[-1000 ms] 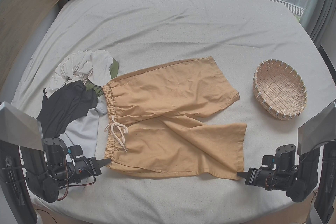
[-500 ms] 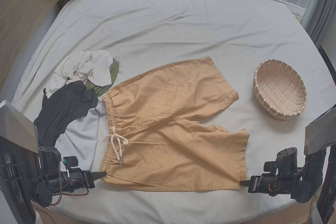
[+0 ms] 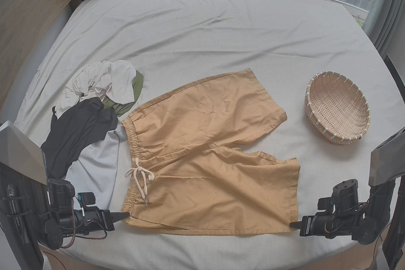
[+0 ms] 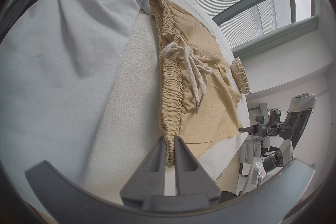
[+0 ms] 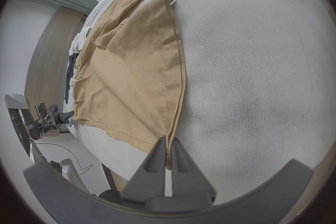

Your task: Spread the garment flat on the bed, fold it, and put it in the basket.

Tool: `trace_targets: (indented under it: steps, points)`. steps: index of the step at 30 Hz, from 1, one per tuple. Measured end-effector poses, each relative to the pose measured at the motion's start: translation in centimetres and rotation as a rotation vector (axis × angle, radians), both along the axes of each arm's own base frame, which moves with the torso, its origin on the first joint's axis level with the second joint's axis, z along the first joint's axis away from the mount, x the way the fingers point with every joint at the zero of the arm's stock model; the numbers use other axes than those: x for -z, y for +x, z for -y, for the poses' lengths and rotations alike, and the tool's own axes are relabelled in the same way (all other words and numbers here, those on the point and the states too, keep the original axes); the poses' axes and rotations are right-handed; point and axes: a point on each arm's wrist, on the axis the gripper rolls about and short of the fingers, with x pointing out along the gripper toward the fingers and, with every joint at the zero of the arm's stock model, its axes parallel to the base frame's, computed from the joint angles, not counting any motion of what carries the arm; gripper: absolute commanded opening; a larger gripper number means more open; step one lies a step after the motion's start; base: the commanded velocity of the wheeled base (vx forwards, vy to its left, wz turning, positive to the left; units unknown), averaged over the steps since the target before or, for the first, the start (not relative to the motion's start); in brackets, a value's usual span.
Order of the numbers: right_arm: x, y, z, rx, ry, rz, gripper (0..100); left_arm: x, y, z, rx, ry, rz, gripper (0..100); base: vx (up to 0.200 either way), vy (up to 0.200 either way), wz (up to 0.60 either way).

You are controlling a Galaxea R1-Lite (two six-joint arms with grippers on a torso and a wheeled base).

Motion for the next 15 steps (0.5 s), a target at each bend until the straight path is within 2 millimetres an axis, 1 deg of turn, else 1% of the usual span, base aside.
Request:
trace_targets:
  steps: [9, 12, 15]
  points:
    - [-0.8, 0.8, -0.1, 0.018, 0.041, 0.100, 100, 0.5, 0.1, -0.2, 0.027, 0.036, 0.036, 100, 0.000, 0.000, 0.00]
    - [-1.4, 1.4, 0.1, 0.036, 0.070, 0.172, 100, 0.2, 0.2, -0.5, 0.022, 0.026, 0.050, 100, 0.000, 0.000, 0.00]
    - [-1.9, 1.8, 0.5, 0.065, 0.085, 0.208, 100, -0.7, 0.3, -0.9, 0.012, 0.015, 0.088, 100, 0.000, 0.000, 0.00]
